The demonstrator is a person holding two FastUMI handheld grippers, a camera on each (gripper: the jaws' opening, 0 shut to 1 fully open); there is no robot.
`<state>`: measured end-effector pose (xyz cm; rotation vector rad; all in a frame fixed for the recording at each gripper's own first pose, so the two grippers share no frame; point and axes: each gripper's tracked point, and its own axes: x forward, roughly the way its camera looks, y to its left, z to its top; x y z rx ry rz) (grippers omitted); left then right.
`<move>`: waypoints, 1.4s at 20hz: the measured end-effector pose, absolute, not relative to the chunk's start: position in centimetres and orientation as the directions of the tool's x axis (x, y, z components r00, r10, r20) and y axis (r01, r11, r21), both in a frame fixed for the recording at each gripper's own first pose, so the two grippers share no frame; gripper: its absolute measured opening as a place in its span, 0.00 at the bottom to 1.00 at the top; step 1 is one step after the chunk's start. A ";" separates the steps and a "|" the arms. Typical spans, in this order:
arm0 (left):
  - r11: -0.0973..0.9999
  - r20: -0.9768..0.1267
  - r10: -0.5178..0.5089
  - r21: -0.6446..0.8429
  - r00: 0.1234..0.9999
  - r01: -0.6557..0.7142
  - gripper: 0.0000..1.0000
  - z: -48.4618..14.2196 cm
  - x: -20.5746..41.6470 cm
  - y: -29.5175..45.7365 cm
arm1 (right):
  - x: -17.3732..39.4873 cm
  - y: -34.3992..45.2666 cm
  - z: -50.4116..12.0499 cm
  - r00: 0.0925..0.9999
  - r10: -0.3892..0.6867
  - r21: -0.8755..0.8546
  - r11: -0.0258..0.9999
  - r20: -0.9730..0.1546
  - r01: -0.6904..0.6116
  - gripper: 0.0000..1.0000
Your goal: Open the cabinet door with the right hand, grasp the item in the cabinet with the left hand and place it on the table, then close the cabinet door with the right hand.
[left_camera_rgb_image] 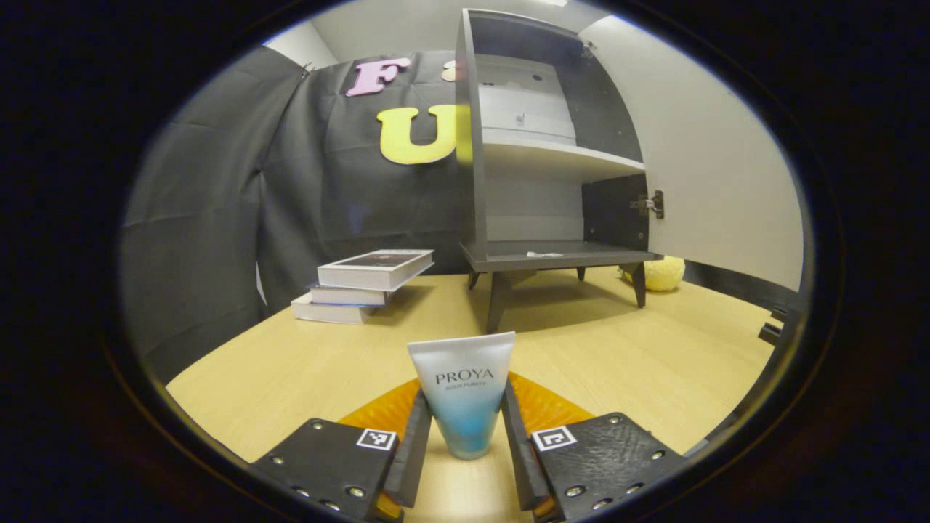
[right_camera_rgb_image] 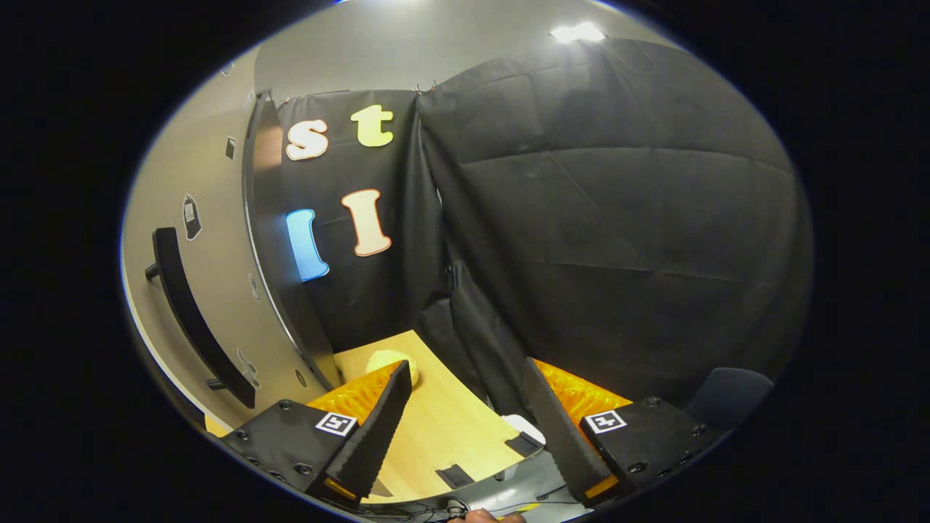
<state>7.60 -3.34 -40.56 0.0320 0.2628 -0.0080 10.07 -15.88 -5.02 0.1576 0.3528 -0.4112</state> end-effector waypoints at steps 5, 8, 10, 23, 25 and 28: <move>0.996 -0.242 -0.041 0.069 0.969 0.060 0.54 -39.4 7.4 -4.4 | 9.7 -15.8 -5.9 0.850 -0.352 0.080 0.907 -0.391 0.412 0.98; 0.995 -0.239 -0.031 0.088 0.971 0.054 0.75 -39.2 7.2 -4.0 | 9.5 -15.7 -6.7 0.845 -0.352 0.062 0.911 -0.402 0.408 0.98; 0.994 -0.246 -0.015 0.103 0.969 0.041 0.84 -38.6 7.4 -3.4 | 9.3 -15.5 -7.0 0.842 -0.348 0.054 0.913 -0.412 0.403 0.98; 0.998 -0.107 -0.040 0.040 0.993 0.044 0.87 -17.4 3.4 -5.6 | 9.5 -18.9 -9.3 0.847 -0.354 0.109 0.898 -0.397 0.426 0.98; 1.000 -0.078 -0.005 0.005 0.997 0.006 0.87 -13.8 3.0 -5.9 | 9.4 -19.4 -9.0 0.857 -0.352 0.098 0.905 -0.377 0.415 0.98; 0.997 -0.064 0.044 -0.058 0.997 -0.047 0.87 -10.2 3.0 -6.3 | 10.2 -18.9 -8.1 0.883 -0.311 0.166 0.908 -0.352 0.386 0.98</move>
